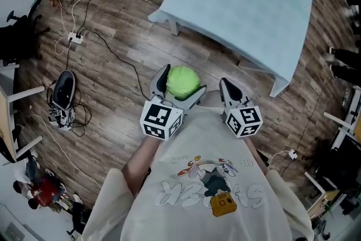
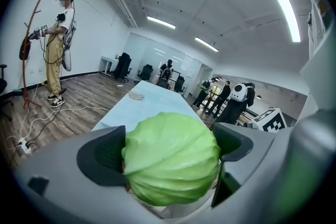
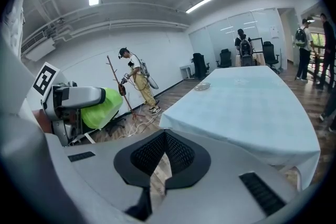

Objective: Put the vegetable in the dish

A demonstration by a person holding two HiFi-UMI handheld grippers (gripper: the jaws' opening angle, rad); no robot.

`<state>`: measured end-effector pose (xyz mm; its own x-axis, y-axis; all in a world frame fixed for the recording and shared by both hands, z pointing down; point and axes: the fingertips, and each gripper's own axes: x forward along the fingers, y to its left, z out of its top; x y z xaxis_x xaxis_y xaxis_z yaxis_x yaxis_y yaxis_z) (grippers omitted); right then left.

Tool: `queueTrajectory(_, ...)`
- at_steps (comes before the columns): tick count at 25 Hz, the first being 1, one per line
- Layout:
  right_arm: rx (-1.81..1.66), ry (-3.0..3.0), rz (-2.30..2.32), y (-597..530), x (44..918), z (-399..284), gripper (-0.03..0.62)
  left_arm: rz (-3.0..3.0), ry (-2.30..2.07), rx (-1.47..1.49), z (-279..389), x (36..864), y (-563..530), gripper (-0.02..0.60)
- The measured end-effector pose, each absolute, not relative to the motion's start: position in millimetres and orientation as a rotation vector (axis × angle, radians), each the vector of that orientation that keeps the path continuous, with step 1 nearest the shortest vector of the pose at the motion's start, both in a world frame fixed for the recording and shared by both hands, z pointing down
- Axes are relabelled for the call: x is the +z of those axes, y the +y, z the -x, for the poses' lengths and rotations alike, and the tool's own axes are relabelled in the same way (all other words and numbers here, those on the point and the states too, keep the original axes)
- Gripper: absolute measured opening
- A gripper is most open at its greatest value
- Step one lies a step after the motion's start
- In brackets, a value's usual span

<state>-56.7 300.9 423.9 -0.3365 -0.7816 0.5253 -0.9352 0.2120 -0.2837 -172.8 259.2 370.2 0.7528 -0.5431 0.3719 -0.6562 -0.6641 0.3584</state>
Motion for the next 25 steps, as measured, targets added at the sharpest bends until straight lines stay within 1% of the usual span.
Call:
queueTrajectory(6,0.852,-2.198,-1.631,296.7,424.3,64.1,0.02,-2.49,-0.837,0.353,174.3,377.1,250.1,0.525)
queueTrajectory(13,0.843,-2.22,-1.635,254.5,427.5,66.0,0.02,-2.494,-0.813,0.374,168.8,383.8,221.7,0.525)
queueTrajectory(20,0.81,-2.277,-1.603,188.9,425.5,59.8,0.02,-2.506,-0.896,0.362,168.0,375.3,158.4,0.525)
queueTrajectory(25,0.809,-2.285,-1.604,142.2,424.3,40.9,0.02,-2.498,-0.894,0.351,148.7,376.0,114.7,0.525)
